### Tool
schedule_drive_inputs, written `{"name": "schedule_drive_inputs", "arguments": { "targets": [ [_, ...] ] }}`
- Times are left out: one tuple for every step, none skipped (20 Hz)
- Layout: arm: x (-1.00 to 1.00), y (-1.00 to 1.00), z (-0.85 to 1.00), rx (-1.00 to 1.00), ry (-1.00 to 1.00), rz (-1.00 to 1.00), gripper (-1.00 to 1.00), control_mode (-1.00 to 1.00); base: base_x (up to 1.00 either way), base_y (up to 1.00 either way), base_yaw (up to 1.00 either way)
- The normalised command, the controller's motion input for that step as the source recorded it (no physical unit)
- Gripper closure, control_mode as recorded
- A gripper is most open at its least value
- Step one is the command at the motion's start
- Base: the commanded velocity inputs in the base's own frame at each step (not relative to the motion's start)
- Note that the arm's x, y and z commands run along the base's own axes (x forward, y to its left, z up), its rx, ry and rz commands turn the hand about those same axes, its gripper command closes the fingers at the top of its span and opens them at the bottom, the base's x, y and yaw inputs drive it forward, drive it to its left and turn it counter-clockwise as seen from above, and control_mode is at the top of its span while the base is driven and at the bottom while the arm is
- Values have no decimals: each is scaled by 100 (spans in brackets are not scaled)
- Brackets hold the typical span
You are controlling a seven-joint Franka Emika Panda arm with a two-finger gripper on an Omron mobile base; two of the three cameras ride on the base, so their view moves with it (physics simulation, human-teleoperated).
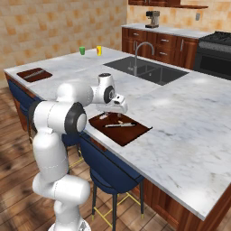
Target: Gather the potato and garlic from the fridge and place them on a tray on the dining counter. Then gather the steak and chicken drumstick from the fridge and place them on the other tray.
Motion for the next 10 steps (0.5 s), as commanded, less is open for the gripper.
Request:
{"name": "schedule_drive_inputs", "arguments": {
  "targets": [
    [51,-13,-46,1,-2,0,100,-100,0,0,0],
    [47,-12,-41,2,-2,0,100,-100,0,0,0],
    [39,-11,-31,2,-1,0,100,-100,0,0,0],
    [41,-10,-34,2,-2,0,100,-100,0,0,0],
    [41,-9,-40,0,-4,0,100,-100,0,0,0],
    [35,-9,-37,0,-5,0,100,-100,0,0,0],
    [27,-6,-34,0,-7,0,100,-100,0,0,0],
    [19,0,-29,0,-9,0,100,-100,0,0,0],
    [0,0,-17,0,-13,0,-100,-100,0,0,0],
    [0,0,0,0,-15,0,-100,-100,0,0,0]
  ]
}}
